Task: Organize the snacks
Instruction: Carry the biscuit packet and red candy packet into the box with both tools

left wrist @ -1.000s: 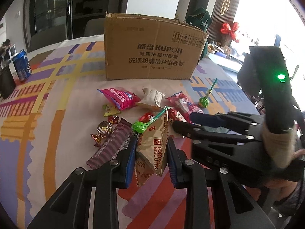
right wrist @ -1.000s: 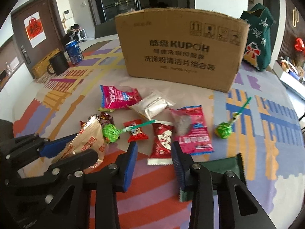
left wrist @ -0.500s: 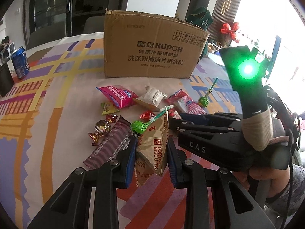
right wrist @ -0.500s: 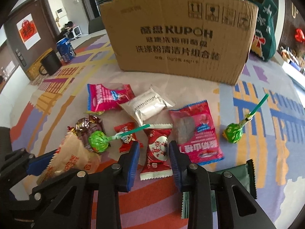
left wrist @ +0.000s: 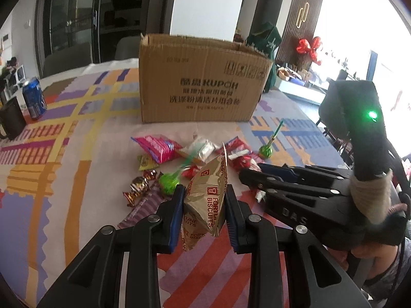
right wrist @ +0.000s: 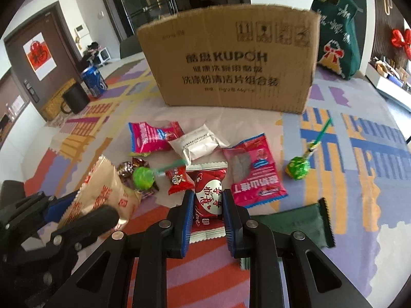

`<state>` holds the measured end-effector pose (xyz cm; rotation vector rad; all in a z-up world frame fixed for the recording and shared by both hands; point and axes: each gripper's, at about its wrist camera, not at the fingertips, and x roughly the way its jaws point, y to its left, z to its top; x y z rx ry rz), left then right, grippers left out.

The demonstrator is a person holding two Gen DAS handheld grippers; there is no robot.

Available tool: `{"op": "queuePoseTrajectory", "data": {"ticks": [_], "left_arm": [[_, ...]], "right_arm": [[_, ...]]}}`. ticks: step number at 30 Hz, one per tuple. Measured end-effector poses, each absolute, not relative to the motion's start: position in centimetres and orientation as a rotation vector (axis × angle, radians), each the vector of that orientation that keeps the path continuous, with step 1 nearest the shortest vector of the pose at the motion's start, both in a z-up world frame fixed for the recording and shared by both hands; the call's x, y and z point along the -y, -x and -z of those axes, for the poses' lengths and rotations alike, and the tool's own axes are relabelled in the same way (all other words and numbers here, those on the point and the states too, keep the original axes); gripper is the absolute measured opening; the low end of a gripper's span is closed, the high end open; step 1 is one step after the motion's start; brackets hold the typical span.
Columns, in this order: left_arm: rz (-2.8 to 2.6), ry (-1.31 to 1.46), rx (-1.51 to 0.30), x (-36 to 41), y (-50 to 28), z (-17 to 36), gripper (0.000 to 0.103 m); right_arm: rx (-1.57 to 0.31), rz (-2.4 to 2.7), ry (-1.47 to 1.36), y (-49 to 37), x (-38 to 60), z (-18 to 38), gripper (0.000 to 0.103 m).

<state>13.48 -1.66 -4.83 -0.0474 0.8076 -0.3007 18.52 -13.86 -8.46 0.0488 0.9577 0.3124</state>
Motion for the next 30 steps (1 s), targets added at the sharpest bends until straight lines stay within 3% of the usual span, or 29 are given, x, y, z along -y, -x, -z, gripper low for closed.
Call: {"op": "queuePoseTrajectory", "data": {"ticks": [15, 30], "left_arm": [[0.268, 0.031, -0.655, 2.4, -13.7, -0.2, 0.030], [0.279, 0.014, -0.527, 2.1, -20.9, -5.7, 0.030]], "right_arm": [[-0.769, -0.311, -0.068, -16.3, 15.6, 2.7, 0.023], [-0.616, -0.295, -0.059, -20.9, 15.8, -3.0, 0.023]]}}
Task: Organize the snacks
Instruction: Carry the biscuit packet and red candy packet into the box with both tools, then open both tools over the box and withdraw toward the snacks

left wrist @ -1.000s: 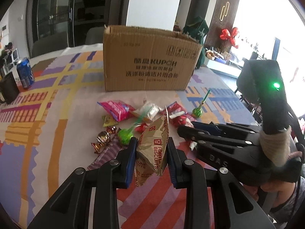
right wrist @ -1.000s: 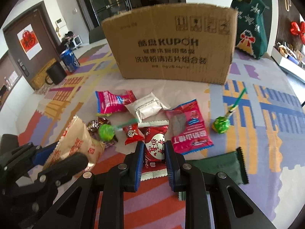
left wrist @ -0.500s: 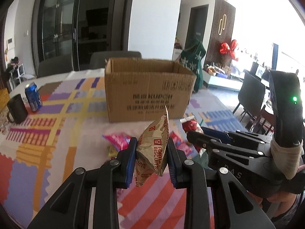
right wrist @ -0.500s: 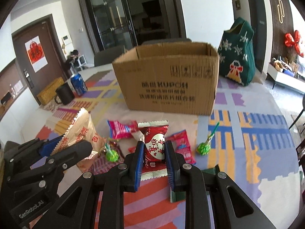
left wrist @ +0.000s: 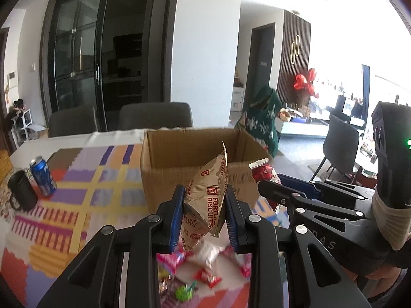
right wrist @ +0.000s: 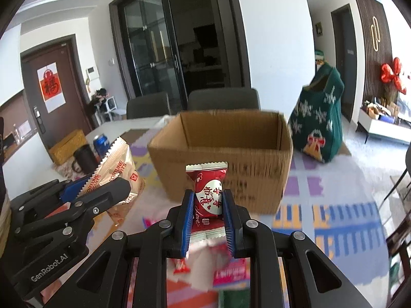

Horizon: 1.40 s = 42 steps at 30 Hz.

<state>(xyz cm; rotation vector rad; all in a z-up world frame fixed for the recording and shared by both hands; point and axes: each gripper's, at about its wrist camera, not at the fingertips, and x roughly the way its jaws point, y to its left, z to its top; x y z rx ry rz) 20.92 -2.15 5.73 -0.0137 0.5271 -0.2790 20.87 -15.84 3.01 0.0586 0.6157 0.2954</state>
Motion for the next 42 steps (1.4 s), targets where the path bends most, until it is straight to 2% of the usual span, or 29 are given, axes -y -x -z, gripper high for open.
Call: {"op": "queuePoseTrajectory", "data": {"ticks": [12, 26, 29, 31, 32, 34, 42], "left_arm": [[0.280, 0.020, -0.520, 1.5, -28.3, -9.2, 0.030], [0.279, 0.030, -0.663, 1.6, -36.2, -6.6, 0.031], [0.261, 0.018, -0.683, 1.8, -37.0, -6.3, 0.040], [0.256, 0.015, -0.660, 1.8, -36.6, -6.4, 0.061], [0.246, 0.012, -0.645, 1.6, -36.3, -6.5, 0.063], [0.217, -0.005, -0.632, 1.4, -35.6, -6.6, 0.066], [0.191, -0.025, -0.637, 0.1, -31.6, -7.1, 0.070]], "right_arm": [[-0.553, -0.253, -0.003, -27.6, 15.8, -7.4, 0.023], [-0.593, -0.200, 0.043, -33.4, 15.7, -7.1, 0.023], [-0.617, -0.192, 0.049, -34.6, 15.7, -6.3, 0.023], [-0.629, -0.181, 0.053, -35.1, 15.7, -5.9, 0.026], [-0.631, -0.168, 0.058, -35.0, 15.6, -5.8, 0.029], [-0.613, -0.131, 0.078, -34.6, 15.6, -5.7, 0.044], [-0.585, -0.138, 0.096, -31.2, 15.5, -6.4, 0.050]]}}
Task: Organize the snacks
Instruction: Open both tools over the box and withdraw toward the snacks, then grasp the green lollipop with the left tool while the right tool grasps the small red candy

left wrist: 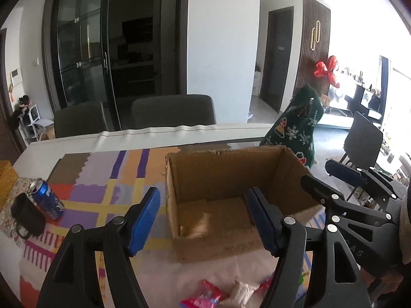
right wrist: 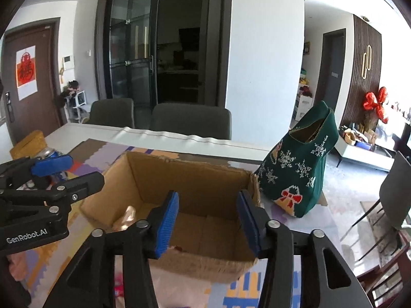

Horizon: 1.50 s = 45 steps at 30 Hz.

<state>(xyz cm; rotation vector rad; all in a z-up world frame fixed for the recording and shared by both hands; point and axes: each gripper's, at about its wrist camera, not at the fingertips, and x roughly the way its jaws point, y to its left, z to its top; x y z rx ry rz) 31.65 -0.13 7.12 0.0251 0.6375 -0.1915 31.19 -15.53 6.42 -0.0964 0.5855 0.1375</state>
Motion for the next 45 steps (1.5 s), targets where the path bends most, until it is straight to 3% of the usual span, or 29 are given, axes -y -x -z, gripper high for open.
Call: {"op": "queuePoseTrajectory", "data": {"ticks": [20, 45], "left_arm": [[0.198, -0.068, -0.595, -2.0, -19.2, -6.9, 0.076], [0.308, -0.105, -0.870, -1.9, -15.9, 4.5, 0.075]], "right_arm": [[-0.580, -0.304, 0.118, -20.2, 13.0, -5.8, 0.050], [-0.842, -0.370, 0.213, -16.6, 10.9, 3.6, 0.050]]}}
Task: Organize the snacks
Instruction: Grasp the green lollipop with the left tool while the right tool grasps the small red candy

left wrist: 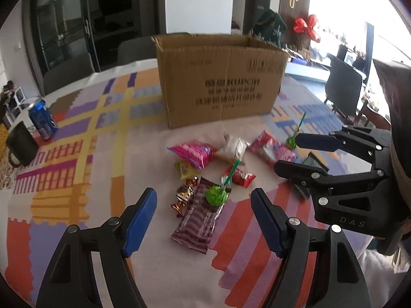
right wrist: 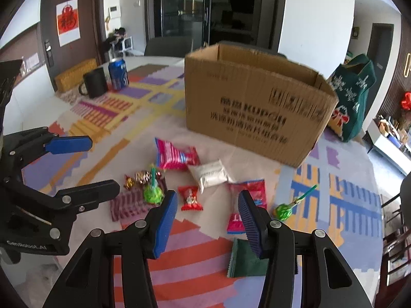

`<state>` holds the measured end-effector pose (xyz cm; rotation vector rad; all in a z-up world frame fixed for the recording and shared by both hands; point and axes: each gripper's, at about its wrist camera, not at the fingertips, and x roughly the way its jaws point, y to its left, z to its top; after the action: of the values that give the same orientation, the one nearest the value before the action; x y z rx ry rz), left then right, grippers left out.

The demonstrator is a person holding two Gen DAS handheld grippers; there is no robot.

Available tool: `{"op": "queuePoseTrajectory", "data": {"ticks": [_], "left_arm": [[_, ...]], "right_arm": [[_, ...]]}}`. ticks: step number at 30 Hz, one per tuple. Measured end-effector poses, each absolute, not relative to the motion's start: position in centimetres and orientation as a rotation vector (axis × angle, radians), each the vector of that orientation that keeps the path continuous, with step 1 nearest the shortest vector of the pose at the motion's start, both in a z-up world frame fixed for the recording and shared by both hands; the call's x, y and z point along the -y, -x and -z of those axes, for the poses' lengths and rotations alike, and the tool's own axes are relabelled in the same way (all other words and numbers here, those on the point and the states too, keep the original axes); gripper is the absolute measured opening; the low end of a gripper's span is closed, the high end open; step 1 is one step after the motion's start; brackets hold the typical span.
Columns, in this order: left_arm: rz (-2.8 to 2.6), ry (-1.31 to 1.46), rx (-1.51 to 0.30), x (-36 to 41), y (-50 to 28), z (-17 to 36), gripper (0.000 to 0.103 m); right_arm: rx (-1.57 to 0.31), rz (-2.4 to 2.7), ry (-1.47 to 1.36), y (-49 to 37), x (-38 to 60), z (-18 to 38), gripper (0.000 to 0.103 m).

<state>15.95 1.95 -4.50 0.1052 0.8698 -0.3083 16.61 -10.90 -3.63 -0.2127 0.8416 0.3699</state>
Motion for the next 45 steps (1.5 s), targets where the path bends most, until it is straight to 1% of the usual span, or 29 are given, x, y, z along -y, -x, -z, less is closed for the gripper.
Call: {"op": "queuePoseTrajectory", "data": {"ticks": [5, 8, 10, 14, 18, 26, 29, 31, 35, 41, 45], "left_arm": [[0.327, -0.124, -0.917, -1.7, -16.8, 6.2, 0.071], [0.345, -0.144, -0.937, -1.2, -17.2, 7.1, 0.067], [0.361, -0.156, -0.947, -0.9, -17.6, 7.6, 0.062], [0.384, -0.161, -0.966, -0.6, -18.3, 8.2, 0.057], [0.397, -0.154, -0.986, -0.5, -19.2, 9.0, 0.049], [0.407, -0.148, -1.006, -0.2, -20.3, 10.0, 0.040], [0.419, -0.133, -1.020, -0.1, -20.6, 10.3, 0.034], [0.426, -0.125, -1.025, 0.0, -20.7, 10.4, 0.027], [0.413, -0.114, -1.019, -0.2, -20.7, 10.3, 0.027], [0.384, -0.068, -1.033, -1.1, -20.7, 10.0, 0.027], [0.353, -0.049, -1.043, -1.3, -20.7, 9.8, 0.027]], "right_arm": [[-0.887, -0.384, 0.209, -17.6, 10.6, 5.4, 0.050], [-0.914, -0.390, 0.201, -18.2, 10.5, 6.1, 0.050], [-0.934, -0.399, 0.197, -18.6, 10.3, 6.8, 0.050], [-0.952, -0.412, 0.200, -19.2, 10.0, 7.6, 0.050], [-0.972, -0.427, 0.194, -19.6, 9.9, 8.3, 0.050], [-0.999, -0.430, 0.180, -20.7, 10.0, 9.3, 0.049], [-1.006, -0.433, 0.183, -20.9, 9.9, 9.5, 0.047], [-1.010, -0.438, 0.181, -21.1, 9.8, 9.6, 0.046], [-1.022, -0.452, 0.169, -21.6, 9.4, 10.0, 0.043], [-1.035, -0.471, 0.161, -22.1, 9.0, 10.3, 0.043], [-1.047, -0.476, 0.156, -22.4, 8.4, 10.6, 0.040]]}}
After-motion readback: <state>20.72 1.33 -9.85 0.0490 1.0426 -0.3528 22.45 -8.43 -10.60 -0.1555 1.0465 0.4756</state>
